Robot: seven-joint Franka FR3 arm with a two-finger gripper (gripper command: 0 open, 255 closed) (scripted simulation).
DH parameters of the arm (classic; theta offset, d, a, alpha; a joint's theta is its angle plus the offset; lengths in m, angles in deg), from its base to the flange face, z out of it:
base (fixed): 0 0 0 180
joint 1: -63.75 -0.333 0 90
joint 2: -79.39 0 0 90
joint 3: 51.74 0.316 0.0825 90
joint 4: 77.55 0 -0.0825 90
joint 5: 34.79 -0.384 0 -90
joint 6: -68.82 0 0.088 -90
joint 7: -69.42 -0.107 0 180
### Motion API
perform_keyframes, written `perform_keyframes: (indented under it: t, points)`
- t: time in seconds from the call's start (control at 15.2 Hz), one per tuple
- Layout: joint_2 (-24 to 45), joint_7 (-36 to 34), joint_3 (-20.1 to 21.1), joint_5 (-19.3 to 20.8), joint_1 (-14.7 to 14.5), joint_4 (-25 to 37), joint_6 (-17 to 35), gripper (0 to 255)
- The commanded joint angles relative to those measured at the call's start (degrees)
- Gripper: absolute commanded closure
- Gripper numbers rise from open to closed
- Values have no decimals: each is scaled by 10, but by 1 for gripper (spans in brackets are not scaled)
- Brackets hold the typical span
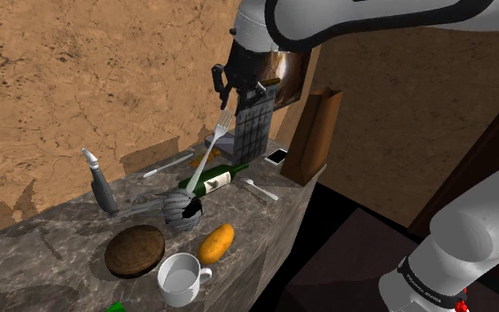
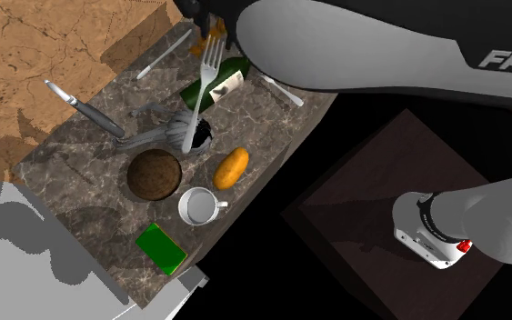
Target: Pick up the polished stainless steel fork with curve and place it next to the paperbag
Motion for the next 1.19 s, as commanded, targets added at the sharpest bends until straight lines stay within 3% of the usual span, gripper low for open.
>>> perform_keyframes:
  t: [0.0,0.66,1.12]
  points:
    - [0,1,0,0,0,15,-15,255]
    - [11,1,1,7,2,95,-87,255]
    - [20,97,-56,-9,37,97,-78,255]
